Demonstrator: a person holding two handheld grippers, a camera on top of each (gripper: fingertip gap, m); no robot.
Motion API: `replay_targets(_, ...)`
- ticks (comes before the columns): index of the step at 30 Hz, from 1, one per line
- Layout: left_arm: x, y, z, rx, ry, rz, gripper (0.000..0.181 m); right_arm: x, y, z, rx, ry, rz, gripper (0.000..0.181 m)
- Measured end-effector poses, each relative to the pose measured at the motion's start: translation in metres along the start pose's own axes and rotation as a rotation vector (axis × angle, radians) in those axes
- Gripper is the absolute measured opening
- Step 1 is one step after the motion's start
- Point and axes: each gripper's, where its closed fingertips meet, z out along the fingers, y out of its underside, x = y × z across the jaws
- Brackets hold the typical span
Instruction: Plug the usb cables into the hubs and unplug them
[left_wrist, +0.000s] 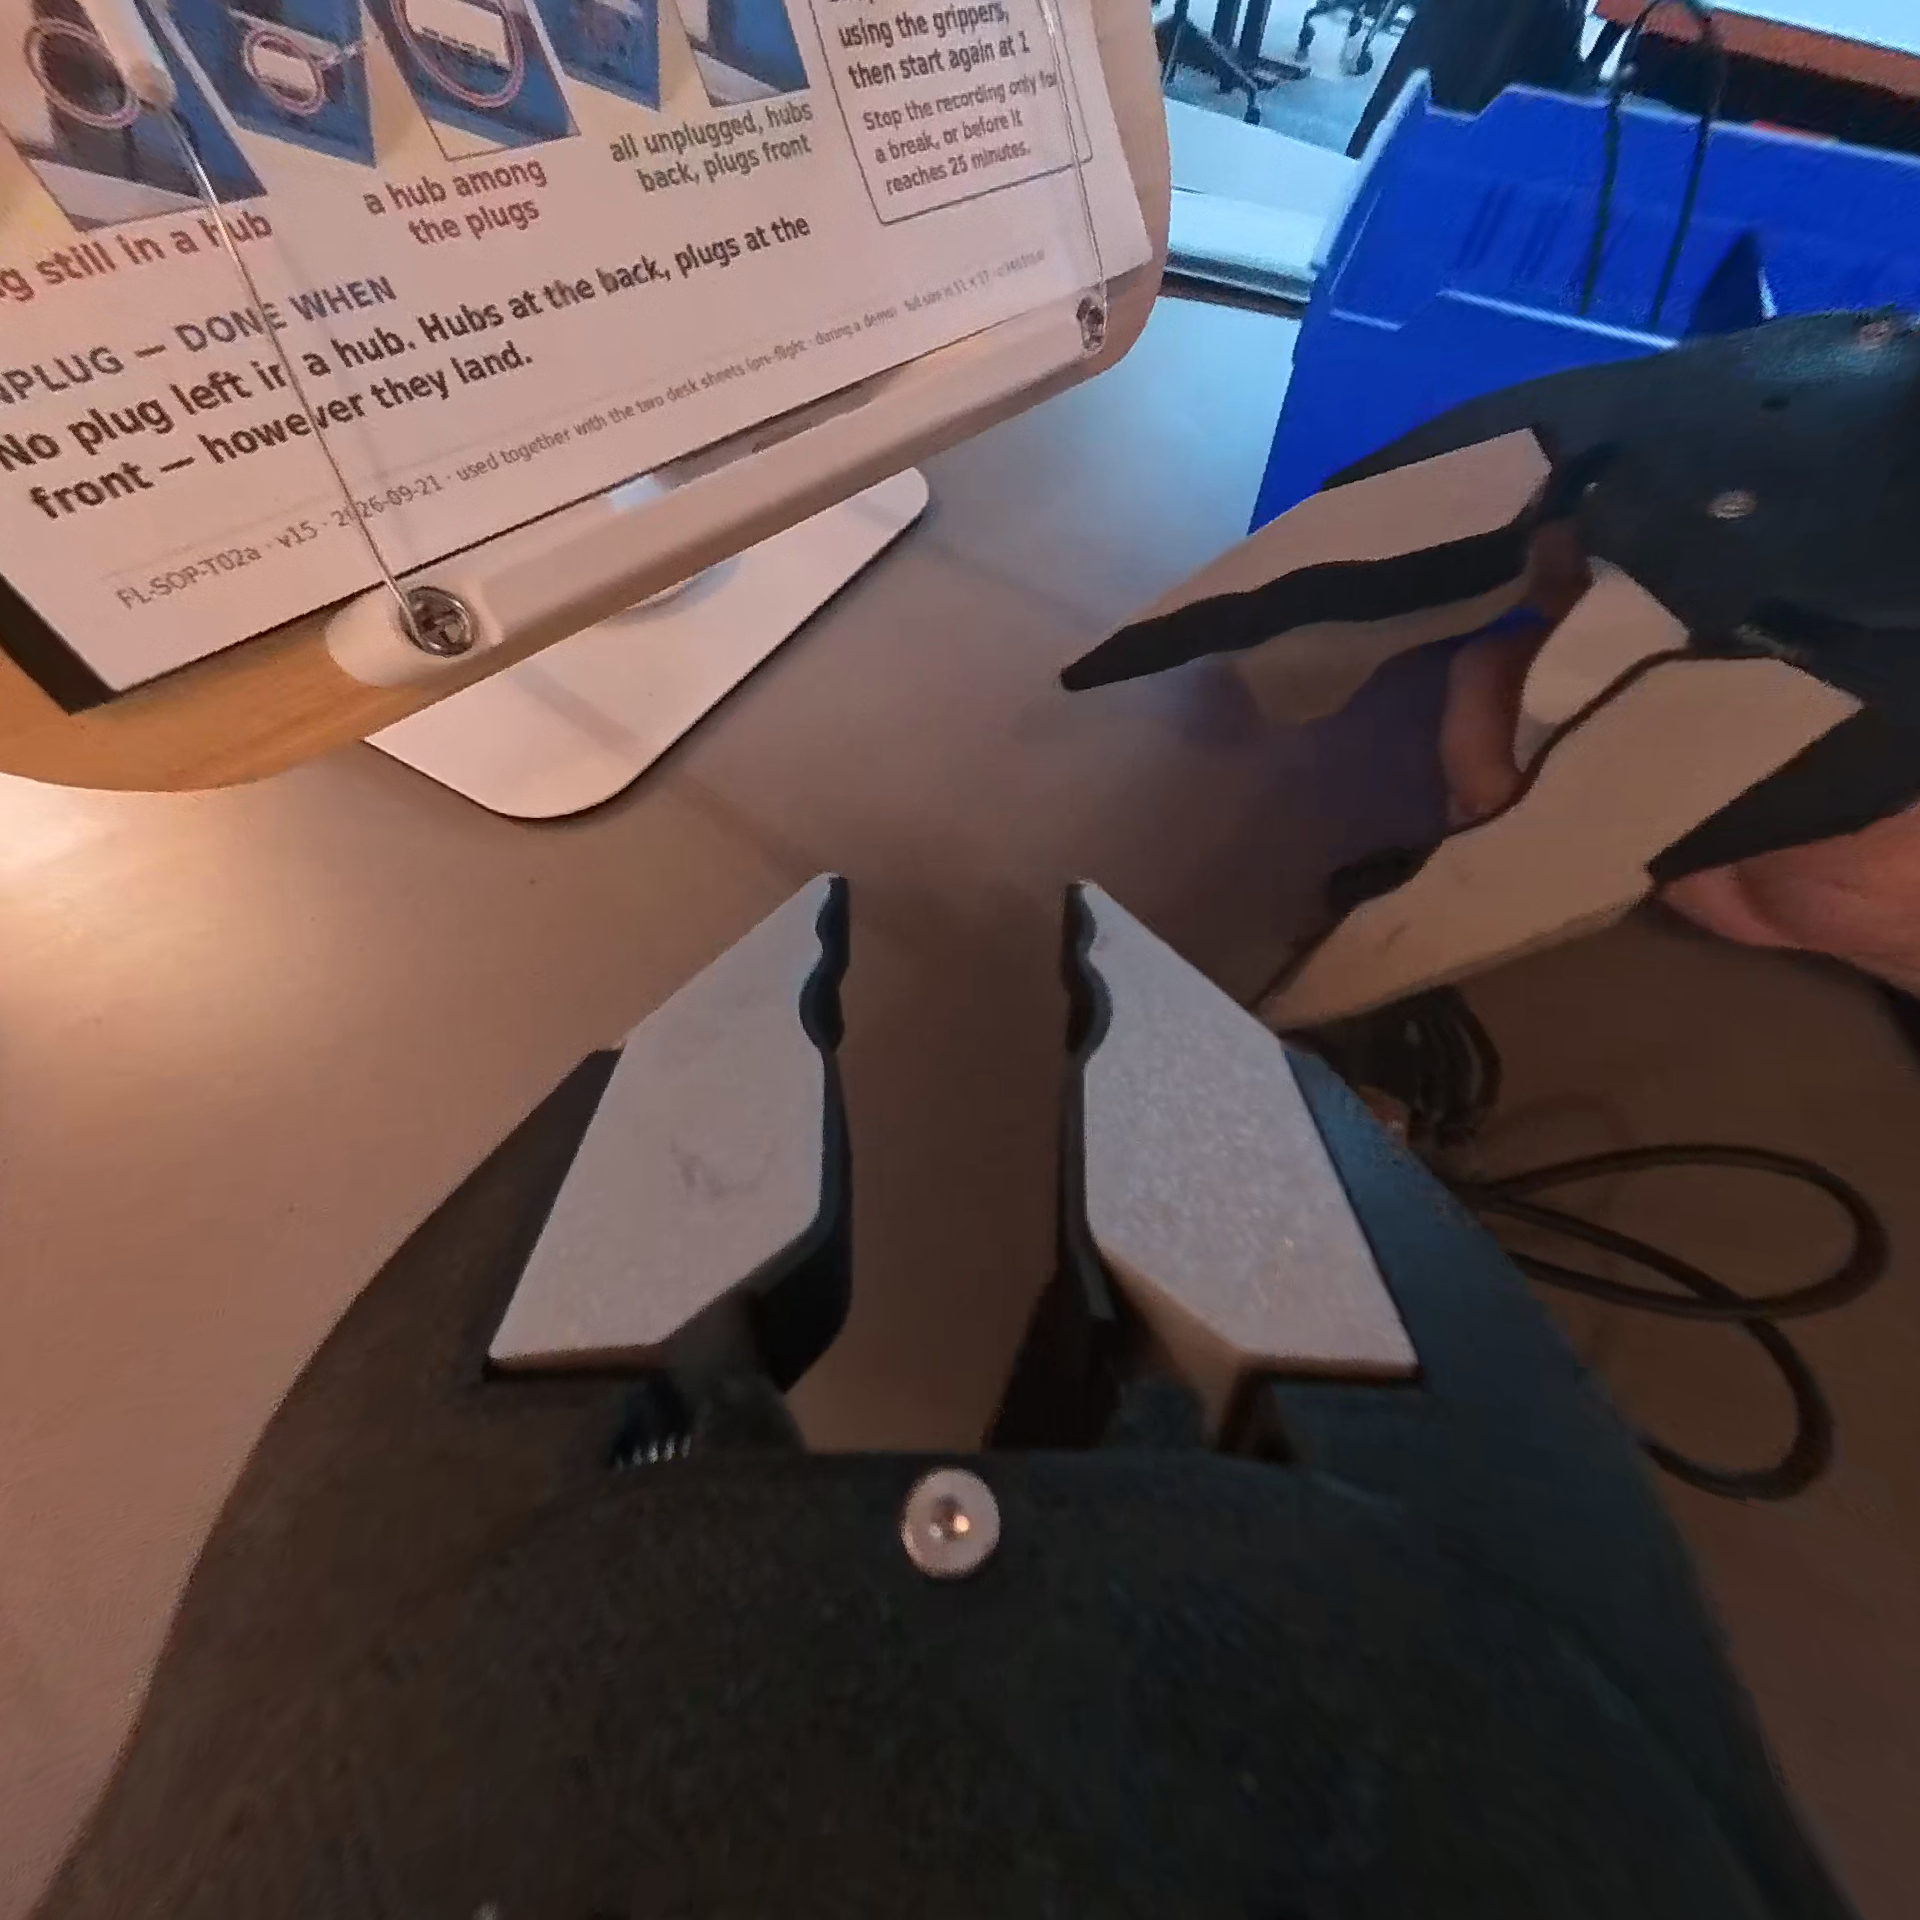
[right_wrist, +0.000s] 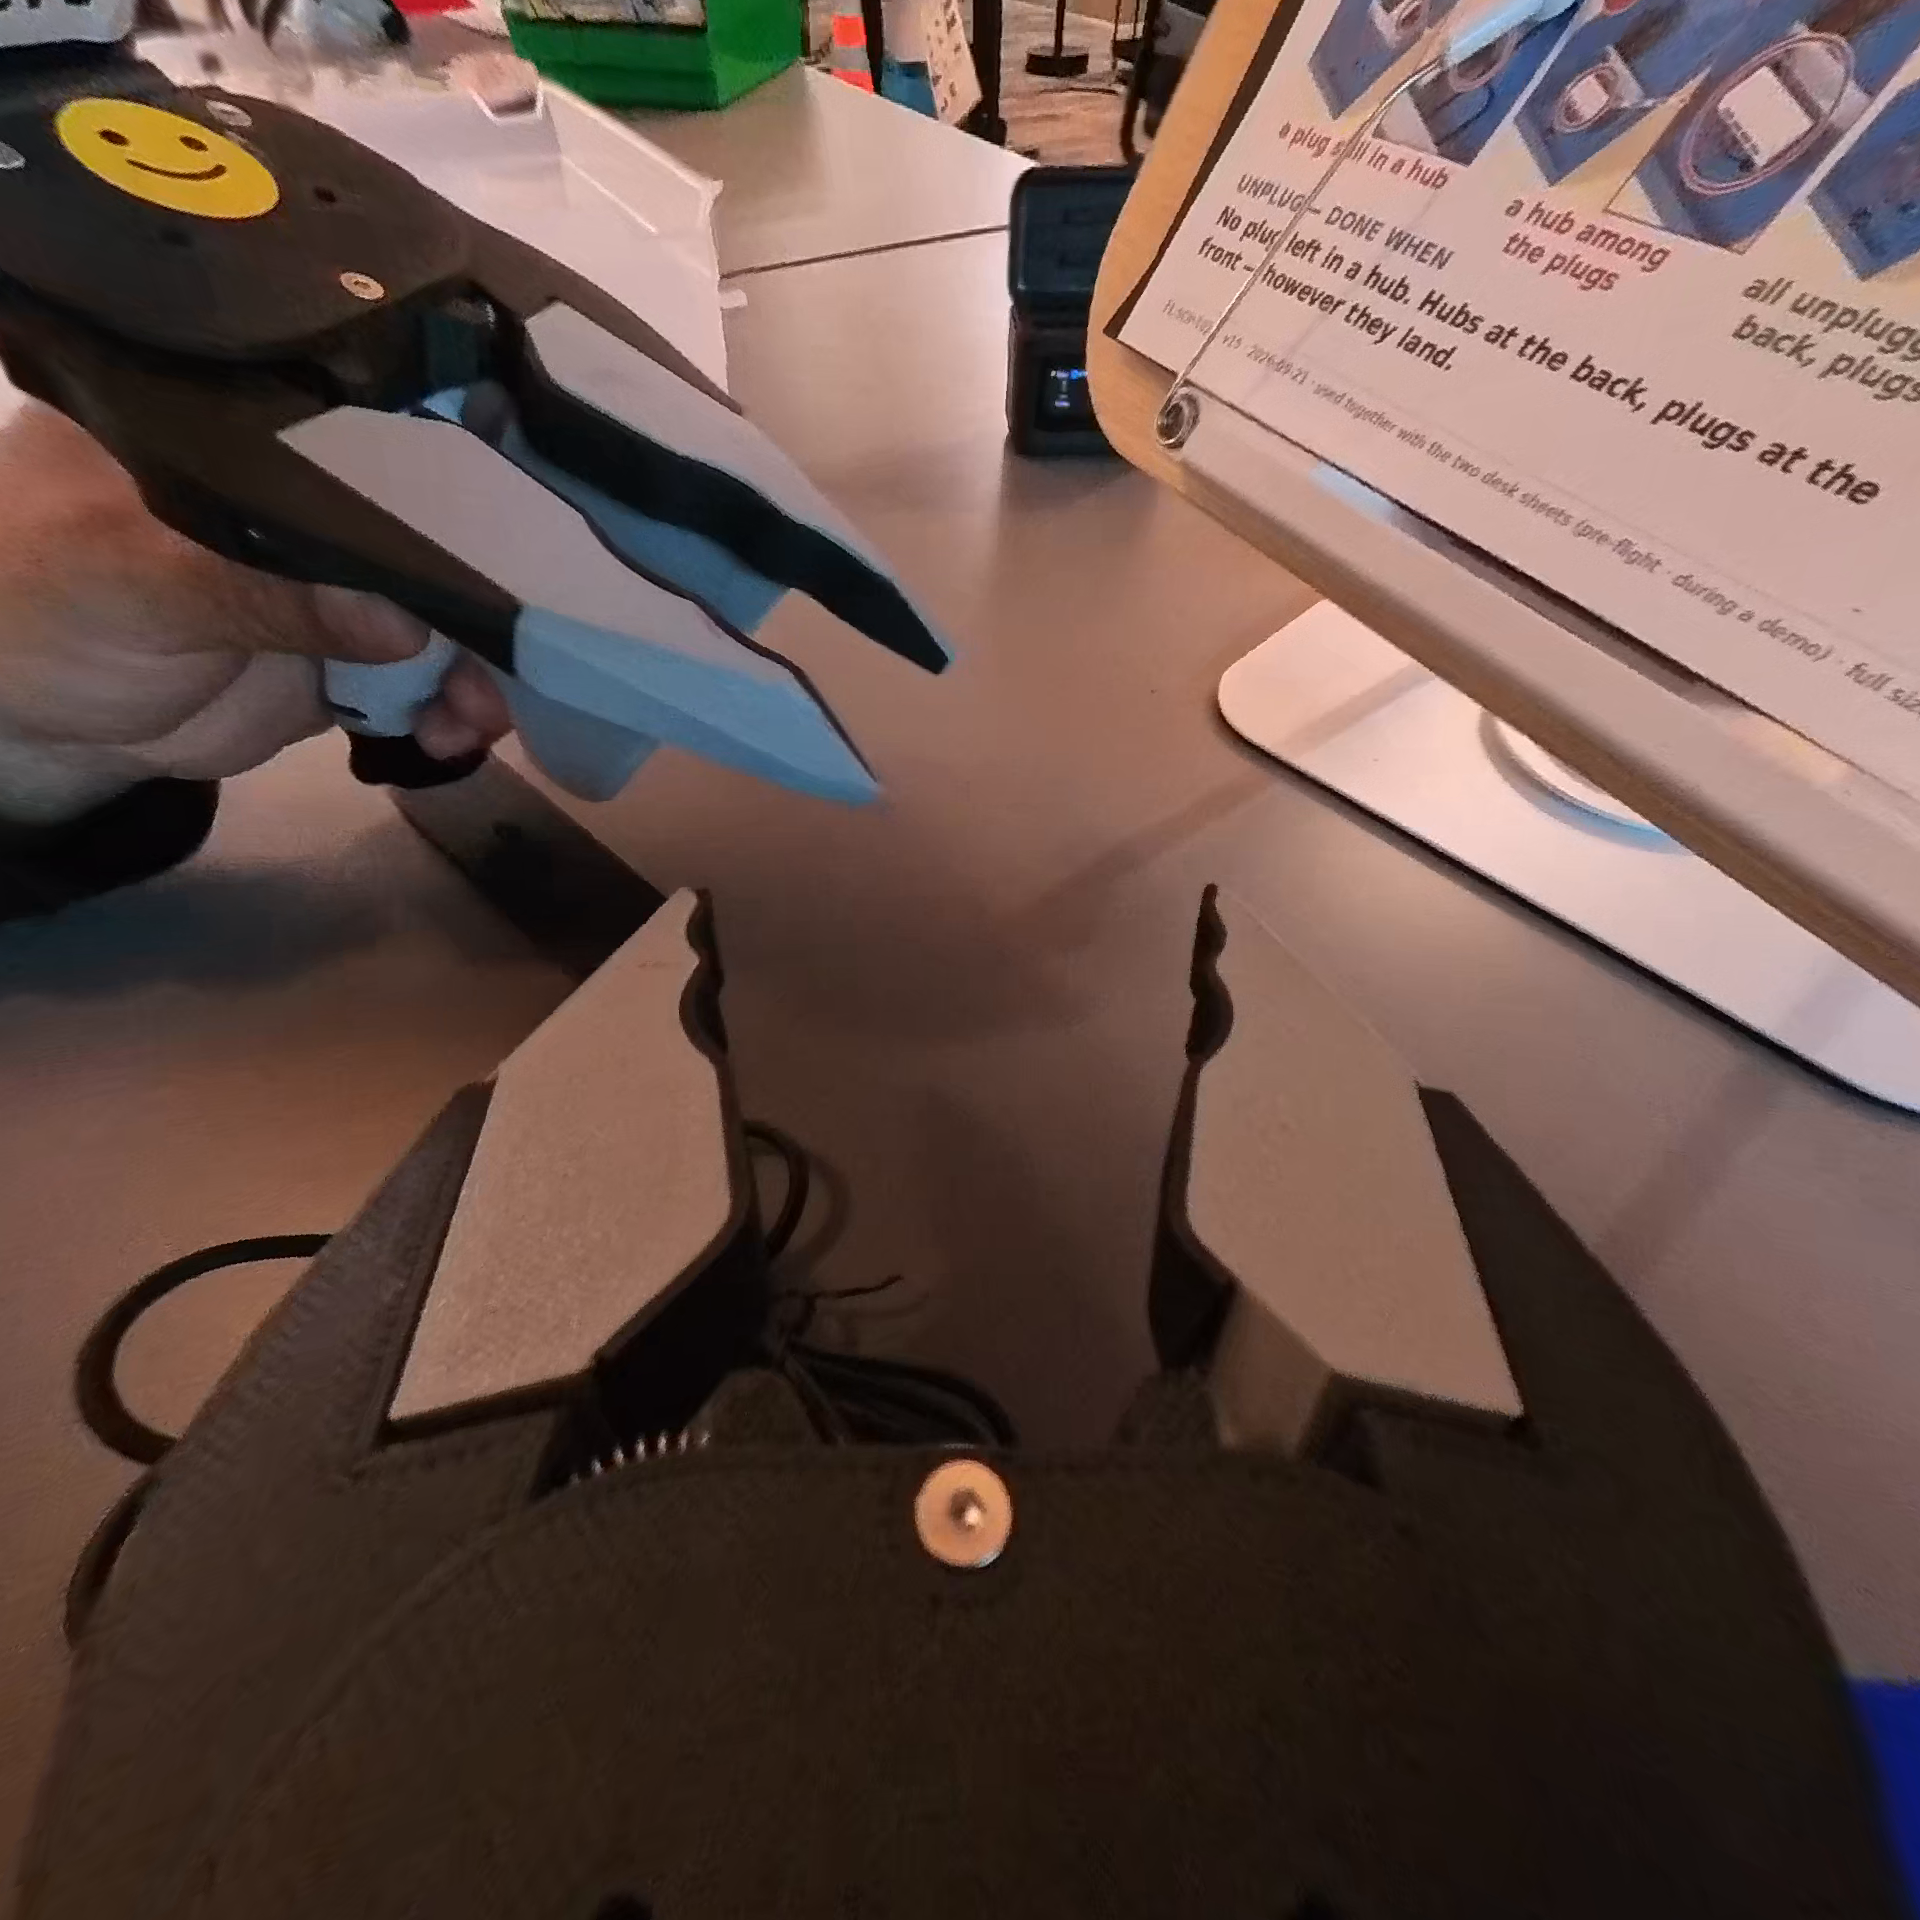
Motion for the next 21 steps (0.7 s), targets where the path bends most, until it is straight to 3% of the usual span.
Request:
replay_targets(5, -0.005, -0.004, -0.010, -0.002, -0.022, 0.012, 0.041, -0.023, -0.003, 0.002, 0.009, -0.122, 0.047, 0.087)
replay_targets(13, -0.005, -0.015, -0.023, 0.028, -0.024, 0.005, 0.043, -0.086, 0.022, 0.022, -0.199, -0.374, -0.054, 0.092)
replay_targets(17, -0.010, -0.024, -0.032, 0.076, -0.018, -0.031, 0.043, -0.093, 0.029, 0.025, -0.334, -0.404, -0.175, 0.079)
replay_targets(21, -0.019, -0.026, -0.036, 0.095, -0.041, -0.048, 0.041, -0.097, 0.033, 0.043, -0.406, -0.431, -0.178, 0.079)
